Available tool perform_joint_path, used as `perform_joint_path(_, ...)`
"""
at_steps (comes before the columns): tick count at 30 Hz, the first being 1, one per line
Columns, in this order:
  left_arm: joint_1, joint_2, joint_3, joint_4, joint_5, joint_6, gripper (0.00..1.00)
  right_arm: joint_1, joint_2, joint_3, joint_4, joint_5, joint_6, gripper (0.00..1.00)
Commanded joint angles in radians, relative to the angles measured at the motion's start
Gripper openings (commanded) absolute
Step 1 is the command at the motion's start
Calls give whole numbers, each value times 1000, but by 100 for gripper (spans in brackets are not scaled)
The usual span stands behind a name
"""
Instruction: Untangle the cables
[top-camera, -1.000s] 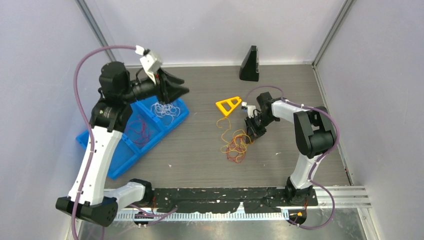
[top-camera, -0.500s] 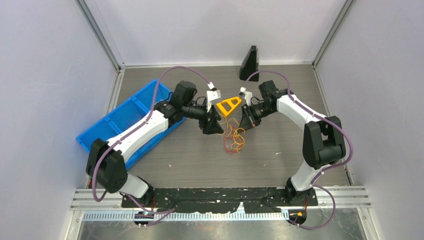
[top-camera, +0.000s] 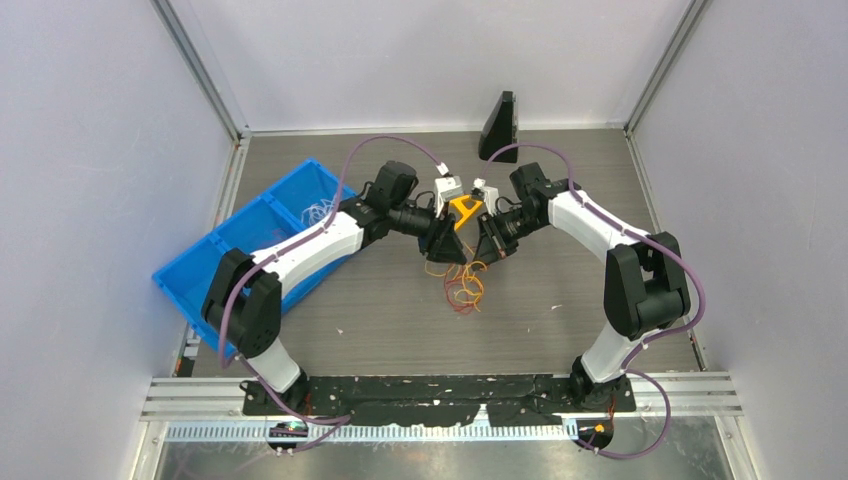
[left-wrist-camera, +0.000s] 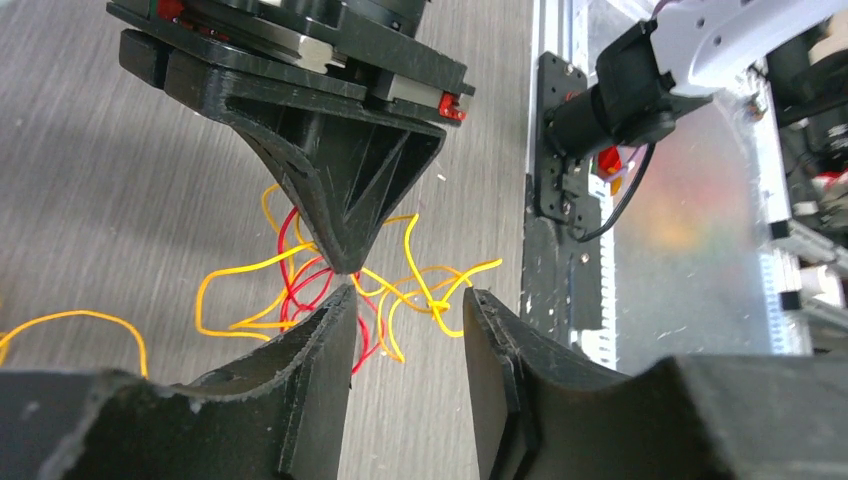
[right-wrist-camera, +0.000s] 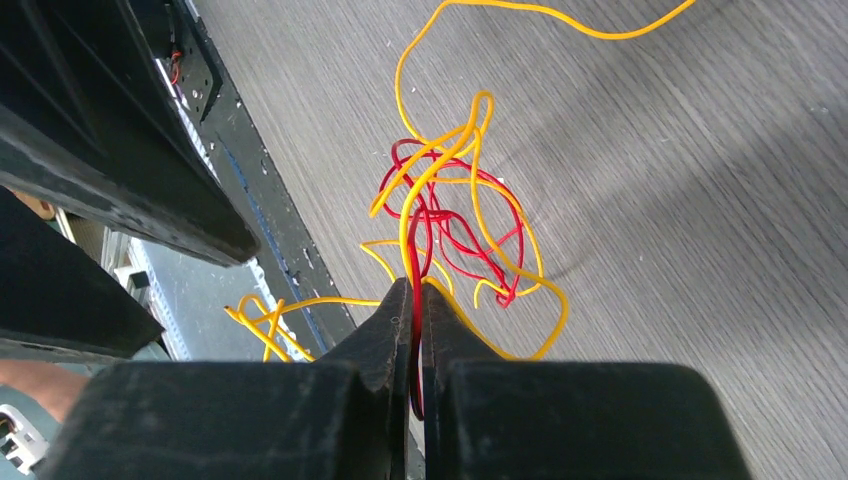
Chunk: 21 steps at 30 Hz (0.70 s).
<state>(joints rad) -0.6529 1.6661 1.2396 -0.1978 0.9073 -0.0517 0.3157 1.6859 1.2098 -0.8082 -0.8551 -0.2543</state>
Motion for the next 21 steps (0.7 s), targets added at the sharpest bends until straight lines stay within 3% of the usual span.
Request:
perform_joint_path(1, -9, 41, 34, 112, 27, -145, 43, 10, -21, 49, 23, 25, 40, 5)
perform_joint_path(21, -63, 117, 68, 95, -15, -165, 34, 20, -37, 17, 47, 44, 74, 5)
